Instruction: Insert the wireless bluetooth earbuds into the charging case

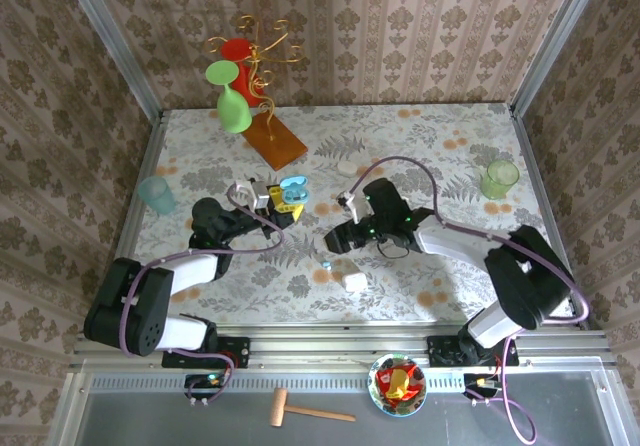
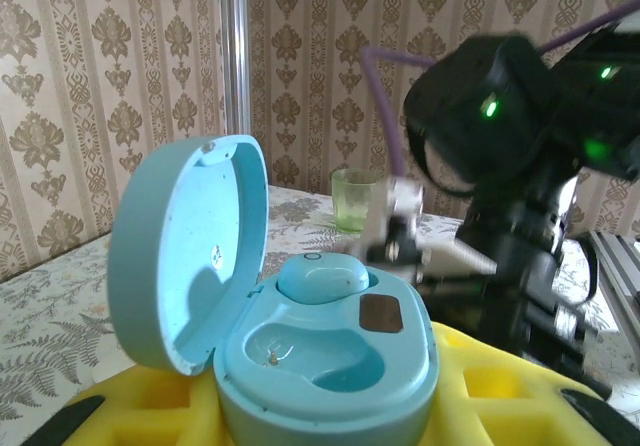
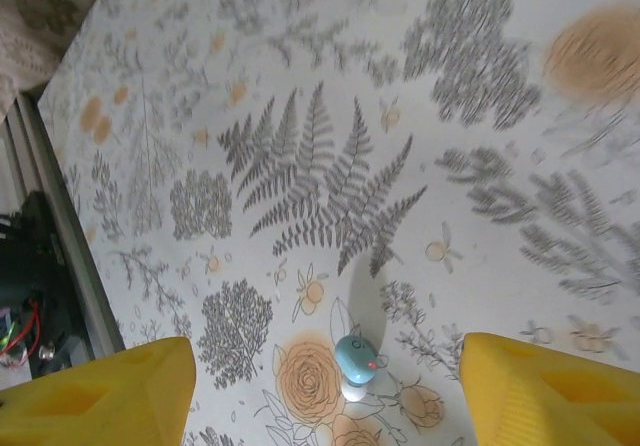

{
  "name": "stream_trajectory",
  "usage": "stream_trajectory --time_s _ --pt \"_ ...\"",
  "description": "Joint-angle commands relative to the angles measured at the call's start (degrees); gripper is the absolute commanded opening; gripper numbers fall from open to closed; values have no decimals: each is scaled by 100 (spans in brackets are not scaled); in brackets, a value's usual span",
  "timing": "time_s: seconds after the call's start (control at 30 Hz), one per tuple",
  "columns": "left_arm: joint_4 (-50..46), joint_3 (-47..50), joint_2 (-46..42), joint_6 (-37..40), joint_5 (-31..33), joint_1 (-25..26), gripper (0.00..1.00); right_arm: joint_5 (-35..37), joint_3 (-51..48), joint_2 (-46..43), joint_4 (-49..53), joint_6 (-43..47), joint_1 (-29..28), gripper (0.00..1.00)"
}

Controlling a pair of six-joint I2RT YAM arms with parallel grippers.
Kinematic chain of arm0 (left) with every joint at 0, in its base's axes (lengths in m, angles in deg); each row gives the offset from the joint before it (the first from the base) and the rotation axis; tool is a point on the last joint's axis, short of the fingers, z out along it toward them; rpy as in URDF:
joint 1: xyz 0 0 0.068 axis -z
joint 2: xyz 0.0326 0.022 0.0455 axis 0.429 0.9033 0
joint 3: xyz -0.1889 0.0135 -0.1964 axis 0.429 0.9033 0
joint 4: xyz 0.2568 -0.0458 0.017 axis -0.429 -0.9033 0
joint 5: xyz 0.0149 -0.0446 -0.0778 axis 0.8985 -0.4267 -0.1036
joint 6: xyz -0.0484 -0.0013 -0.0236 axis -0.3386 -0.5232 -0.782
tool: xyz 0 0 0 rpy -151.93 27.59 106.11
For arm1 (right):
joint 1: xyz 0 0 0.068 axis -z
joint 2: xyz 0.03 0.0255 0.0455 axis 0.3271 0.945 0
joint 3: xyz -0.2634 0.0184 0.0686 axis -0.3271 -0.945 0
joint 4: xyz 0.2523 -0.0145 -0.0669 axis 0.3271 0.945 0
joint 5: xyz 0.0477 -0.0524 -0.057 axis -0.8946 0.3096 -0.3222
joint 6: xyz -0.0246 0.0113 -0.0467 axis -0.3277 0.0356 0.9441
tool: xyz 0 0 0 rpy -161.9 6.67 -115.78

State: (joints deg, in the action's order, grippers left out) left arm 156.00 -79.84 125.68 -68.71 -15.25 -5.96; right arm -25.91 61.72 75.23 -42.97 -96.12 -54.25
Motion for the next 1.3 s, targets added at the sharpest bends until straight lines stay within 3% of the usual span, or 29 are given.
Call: stream_trajectory --time_s 0.0,0.37,0.67,1.1,1.27 --pt "246 -72 -130 -47 -16 -21 22 -671 274 650 -137 123 -34 68" --pt "212 -48 -191 -47 -38 -10 22 -1064 851 1796 -50 472 -257 66" --pt "218 -72 -132 -47 -40 -3 22 -1231 546 1592 239 615 -449 60" --pt "240 -107 -92 -66 -81 31 22 -724 298 1372 522 815 -477 59" --pt "247 -107 -70 -63 -74 33 22 -673 287 1342 566 935 -344 63"
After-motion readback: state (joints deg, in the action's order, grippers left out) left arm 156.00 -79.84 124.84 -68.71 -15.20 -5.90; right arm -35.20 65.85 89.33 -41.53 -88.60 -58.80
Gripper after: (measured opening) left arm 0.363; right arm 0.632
